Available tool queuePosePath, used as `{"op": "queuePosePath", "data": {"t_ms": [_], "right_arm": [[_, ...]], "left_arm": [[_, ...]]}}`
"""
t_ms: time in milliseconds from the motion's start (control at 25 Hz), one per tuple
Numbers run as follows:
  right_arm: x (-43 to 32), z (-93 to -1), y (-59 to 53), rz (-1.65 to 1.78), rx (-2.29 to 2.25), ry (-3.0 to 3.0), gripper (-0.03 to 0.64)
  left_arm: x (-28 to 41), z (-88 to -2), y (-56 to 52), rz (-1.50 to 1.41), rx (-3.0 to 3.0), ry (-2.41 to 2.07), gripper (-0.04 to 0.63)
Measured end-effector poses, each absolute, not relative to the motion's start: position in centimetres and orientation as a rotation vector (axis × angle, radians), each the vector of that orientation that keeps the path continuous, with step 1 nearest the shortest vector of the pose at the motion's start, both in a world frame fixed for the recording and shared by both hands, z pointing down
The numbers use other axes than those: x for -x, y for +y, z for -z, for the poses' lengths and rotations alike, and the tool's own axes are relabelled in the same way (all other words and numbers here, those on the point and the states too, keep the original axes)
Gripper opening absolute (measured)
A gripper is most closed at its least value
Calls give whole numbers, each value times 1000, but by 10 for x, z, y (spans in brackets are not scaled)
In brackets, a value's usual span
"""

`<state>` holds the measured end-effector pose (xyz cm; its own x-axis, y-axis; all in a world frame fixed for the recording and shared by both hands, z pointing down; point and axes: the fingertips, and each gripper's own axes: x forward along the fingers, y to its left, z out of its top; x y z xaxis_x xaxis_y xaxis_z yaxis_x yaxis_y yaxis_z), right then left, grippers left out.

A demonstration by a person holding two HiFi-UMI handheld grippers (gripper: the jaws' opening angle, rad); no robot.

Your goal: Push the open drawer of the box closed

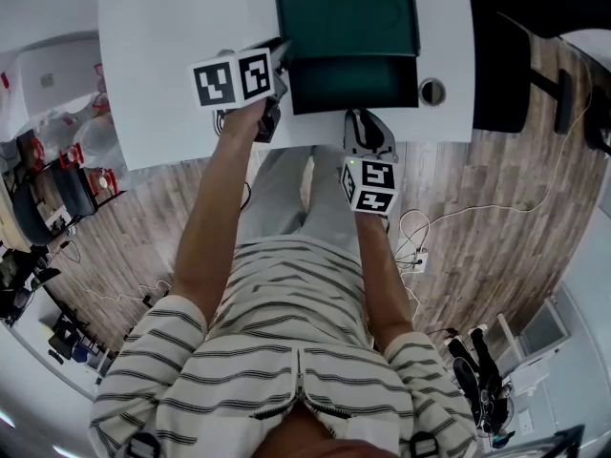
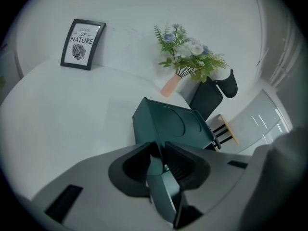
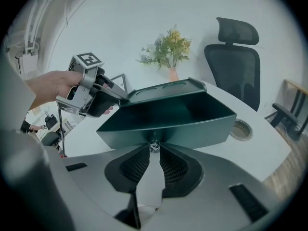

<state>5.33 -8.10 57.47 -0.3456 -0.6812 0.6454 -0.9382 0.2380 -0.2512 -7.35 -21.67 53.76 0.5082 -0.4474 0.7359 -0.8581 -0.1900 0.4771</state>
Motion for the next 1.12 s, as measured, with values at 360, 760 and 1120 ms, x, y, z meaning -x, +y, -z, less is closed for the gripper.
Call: {"op": "queuePosePath", "data": {"t_ms": [360, 760, 1120], "right_arm": [[-50, -576, -95, -854, -1480, -2124, 75], [-50, -576, -107, -853, -1490, -2125, 75], [-48, -576, -121, -851, -1501, -2127, 75]], "left_arm": [[75, -539, -217, -552, -1817, -1089, 98], [73, -538, -217, -558, -1824, -1087, 98], [73, -538, -217, -546, -1819, -1073, 99]]}}
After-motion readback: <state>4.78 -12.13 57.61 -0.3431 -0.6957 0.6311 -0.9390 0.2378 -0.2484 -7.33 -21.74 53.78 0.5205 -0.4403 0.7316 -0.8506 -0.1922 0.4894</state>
